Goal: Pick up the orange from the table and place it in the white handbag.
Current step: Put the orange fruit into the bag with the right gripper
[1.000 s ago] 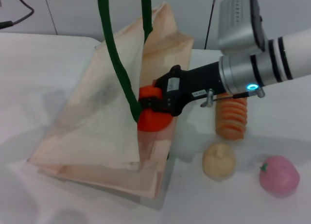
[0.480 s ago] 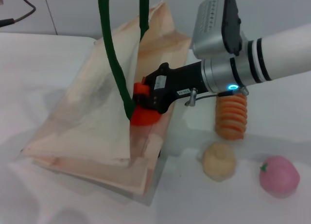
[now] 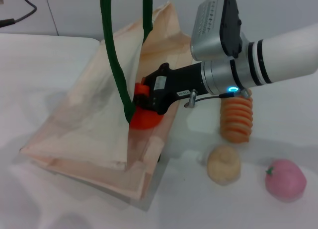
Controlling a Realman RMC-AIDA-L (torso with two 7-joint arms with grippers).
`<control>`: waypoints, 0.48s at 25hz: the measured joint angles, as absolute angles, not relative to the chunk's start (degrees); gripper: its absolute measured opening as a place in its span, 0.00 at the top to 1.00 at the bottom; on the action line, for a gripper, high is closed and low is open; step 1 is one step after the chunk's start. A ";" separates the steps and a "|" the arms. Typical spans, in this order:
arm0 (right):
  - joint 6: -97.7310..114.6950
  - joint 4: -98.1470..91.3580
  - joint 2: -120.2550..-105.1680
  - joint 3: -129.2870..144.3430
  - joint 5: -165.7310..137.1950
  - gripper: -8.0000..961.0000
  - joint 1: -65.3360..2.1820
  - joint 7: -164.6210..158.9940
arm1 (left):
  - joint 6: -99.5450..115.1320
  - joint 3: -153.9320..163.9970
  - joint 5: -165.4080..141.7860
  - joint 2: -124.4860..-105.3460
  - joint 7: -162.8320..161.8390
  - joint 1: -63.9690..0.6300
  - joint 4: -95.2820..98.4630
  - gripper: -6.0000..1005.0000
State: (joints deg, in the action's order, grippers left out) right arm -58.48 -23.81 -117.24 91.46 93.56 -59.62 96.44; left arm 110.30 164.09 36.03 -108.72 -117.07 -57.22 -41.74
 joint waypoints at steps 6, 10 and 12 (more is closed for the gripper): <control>-58.60 -23.94 -117.12 91.49 93.65 0.79 -59.59 96.41 | 110.30 164.09 36.03 -108.72 -117.07 -57.14 -41.75 0.87; -58.83 -23.98 -117.08 91.50 93.67 0.69 -59.58 96.45 | 110.30 164.09 36.03 -108.72 -117.07 -57.01 -41.75 0.87; -58.88 -24.00 -117.04 91.50 93.67 0.63 -59.60 96.50 | 110.30 164.09 36.04 -108.72 -117.07 -56.99 -41.75 0.87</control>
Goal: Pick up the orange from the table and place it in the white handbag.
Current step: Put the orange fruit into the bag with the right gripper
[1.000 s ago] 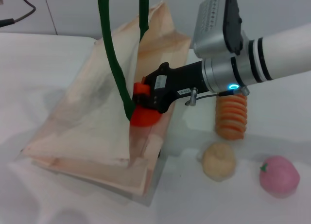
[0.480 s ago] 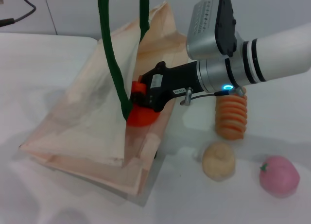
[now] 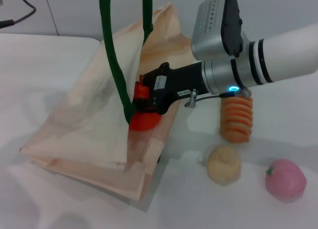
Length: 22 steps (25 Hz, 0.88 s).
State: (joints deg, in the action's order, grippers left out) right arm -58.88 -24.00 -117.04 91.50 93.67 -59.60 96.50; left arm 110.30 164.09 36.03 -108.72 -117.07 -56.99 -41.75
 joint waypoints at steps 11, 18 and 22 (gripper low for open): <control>-58.91 -24.00 -116.82 91.49 93.31 0.49 -59.65 96.41 | 110.19 164.09 36.04 -108.55 -117.07 -56.66 -41.75 0.87; -59.04 -23.99 -116.69 92.32 93.09 0.33 -59.67 96.27 | 110.10 164.09 36.03 -108.49 -117.07 -56.43 -41.74 0.87; -58.94 -24.00 -116.46 92.76 92.67 0.22 -59.69 95.05 | 110.02 164.09 36.03 -108.43 -117.07 -56.27 -41.75 0.87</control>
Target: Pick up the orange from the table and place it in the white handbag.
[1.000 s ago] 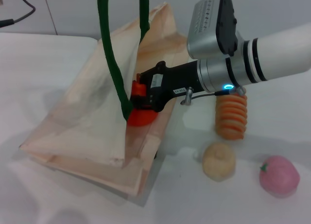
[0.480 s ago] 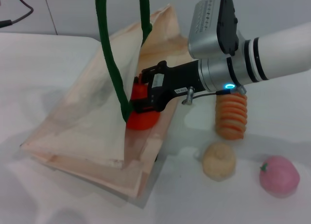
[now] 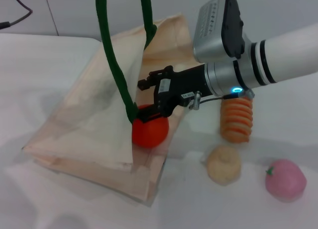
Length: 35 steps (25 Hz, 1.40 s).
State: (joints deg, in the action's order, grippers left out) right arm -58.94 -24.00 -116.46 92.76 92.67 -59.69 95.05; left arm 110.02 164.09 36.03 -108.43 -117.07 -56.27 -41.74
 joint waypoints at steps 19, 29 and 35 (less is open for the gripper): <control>-57.44 -33.25 -115.35 81.88 75.58 0.15 -54.14 83.21 | 106.74 164.09 35.97 -107.01 -117.07 -54.68 -37.86 0.88; -57.58 -38.63 -115.01 73.18 71.25 0.15 -48.94 81.46 | 104.27 164.09 35.97 -106.02 -117.51 -53.52 -35.24 0.69; -57.57 -39.11 -114.79 66.46 68.91 0.15 -47.45 81.43 | 103.47 164.04 35.99 -106.11 -117.76 -53.03 -35.19 0.46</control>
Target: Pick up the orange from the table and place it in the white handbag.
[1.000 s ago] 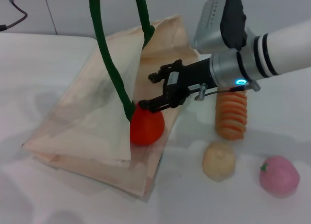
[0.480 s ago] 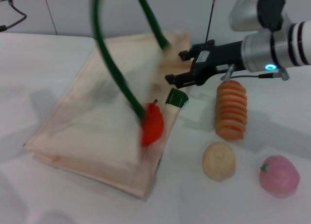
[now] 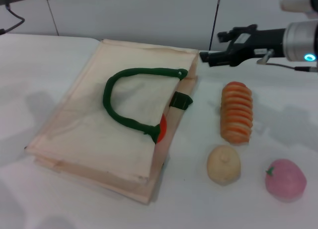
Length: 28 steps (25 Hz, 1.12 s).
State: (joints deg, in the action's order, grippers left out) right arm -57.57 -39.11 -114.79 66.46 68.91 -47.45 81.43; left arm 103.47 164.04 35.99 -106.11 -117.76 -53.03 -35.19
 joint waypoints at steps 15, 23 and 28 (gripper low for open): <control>-56.69 -44.33 -115.89 52.87 79.16 0.16 -39.10 90.54 | 100.10 164.00 44.49 -109.53 -105.83 -49.63 -35.15 0.34; -57.26 -36.00 -115.95 46.76 98.76 0.16 -35.68 108.87 | 89.72 163.86 53.07 -115.81 -86.72 -46.65 -35.36 0.34; -57.38 -31.62 -115.93 45.36 108.33 0.16 -34.56 117.33 | 85.78 163.61 56.81 -116.38 -77.53 -44.57 -31.85 0.34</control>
State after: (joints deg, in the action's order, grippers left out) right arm -57.38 -31.62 -115.93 45.37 108.33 -34.56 117.33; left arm 85.78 163.61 56.81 -116.38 -77.53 -44.57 -31.85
